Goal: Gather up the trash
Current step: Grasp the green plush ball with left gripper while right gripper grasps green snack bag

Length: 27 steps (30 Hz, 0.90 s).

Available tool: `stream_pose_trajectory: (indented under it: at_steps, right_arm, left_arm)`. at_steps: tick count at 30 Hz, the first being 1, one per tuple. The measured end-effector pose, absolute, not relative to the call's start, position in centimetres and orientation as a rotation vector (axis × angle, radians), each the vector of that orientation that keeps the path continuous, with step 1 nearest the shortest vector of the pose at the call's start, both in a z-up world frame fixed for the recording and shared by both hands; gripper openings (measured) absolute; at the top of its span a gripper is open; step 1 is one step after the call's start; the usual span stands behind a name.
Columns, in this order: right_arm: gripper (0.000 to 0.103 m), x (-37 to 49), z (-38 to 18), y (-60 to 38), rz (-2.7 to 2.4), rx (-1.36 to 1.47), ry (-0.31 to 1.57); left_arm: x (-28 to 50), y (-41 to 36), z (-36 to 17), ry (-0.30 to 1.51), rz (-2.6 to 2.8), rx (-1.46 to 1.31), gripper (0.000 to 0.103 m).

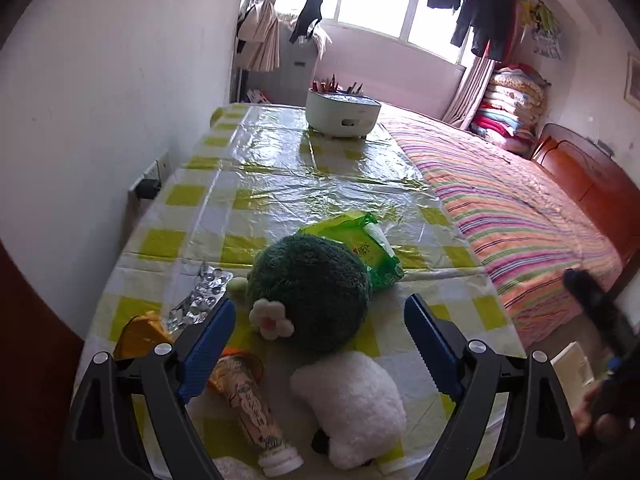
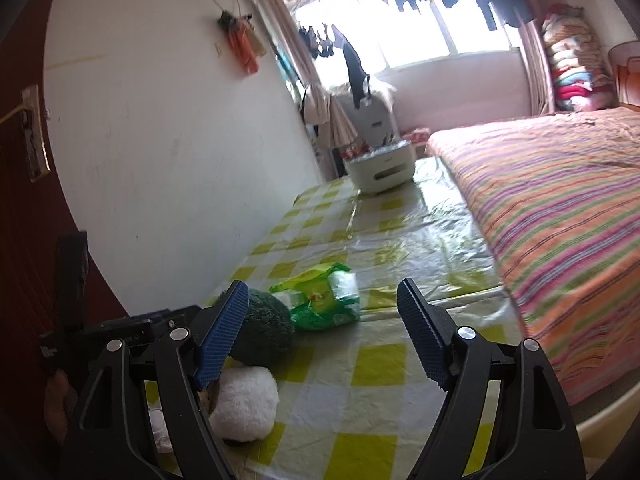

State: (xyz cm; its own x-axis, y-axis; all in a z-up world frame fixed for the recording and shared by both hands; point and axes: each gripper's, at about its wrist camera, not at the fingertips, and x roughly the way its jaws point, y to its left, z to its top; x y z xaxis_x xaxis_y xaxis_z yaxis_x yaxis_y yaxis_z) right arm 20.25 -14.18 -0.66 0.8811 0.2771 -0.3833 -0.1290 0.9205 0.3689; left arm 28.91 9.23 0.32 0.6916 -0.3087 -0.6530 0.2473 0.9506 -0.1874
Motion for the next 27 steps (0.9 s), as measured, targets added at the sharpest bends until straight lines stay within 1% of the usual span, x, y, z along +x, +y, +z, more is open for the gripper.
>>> stream_pose_trajectory:
  at_steps: [11, 12, 13, 14, 15, 20, 22, 27]
  right_arm:
    - [0.077, 25.8, -1.9, -13.3, 0.242, 0.364, 0.552]
    - [0.077, 26.3, -2.1, -13.3, 0.243, 0.367, 0.562]
    - [0.077, 26.9, -2.2, -13.2, 0.243, 0.369, 0.571]
    - [0.077, 27.4, -2.4, -13.1, 0.245, 0.370, 0.580]
    - [0.077, 28.0, -2.6, -13.0, 0.249, 0.369, 0.590]
    - [0.078, 30.8, -4.0, -11.7, 0.268, 0.344, 0.654]
    - [0.078, 32.1, -4.7, -10.9, 0.272, 0.316, 0.684]
    - [0.078, 35.8, -7.0, -9.8, 0.242, 0.304, 0.767]
  left_arm:
    - [32.5, 8.3, -2.6, 0.841, -0.337, -0.083, 0.083]
    - [32.7, 8.2, -3.0, 0.849, -0.340, -0.084, 0.081]
    - [32.9, 8.2, -3.2, 0.855, -0.339, -0.081, 0.073]
    - [33.0, 8.1, -3.4, 0.858, -0.327, -0.069, 0.069]
    - [33.0, 7.9, -3.5, 0.848, -0.301, -0.040, 0.061]
    - [33.1, 8.2, -3.4, 0.836, -0.315, -0.032, 0.055]
    - [33.2, 8.5, -3.4, 0.836, -0.315, -0.049, 0.051]
    - [33.1, 8.9, -3.4, 0.829, -0.323, -0.065, 0.046]
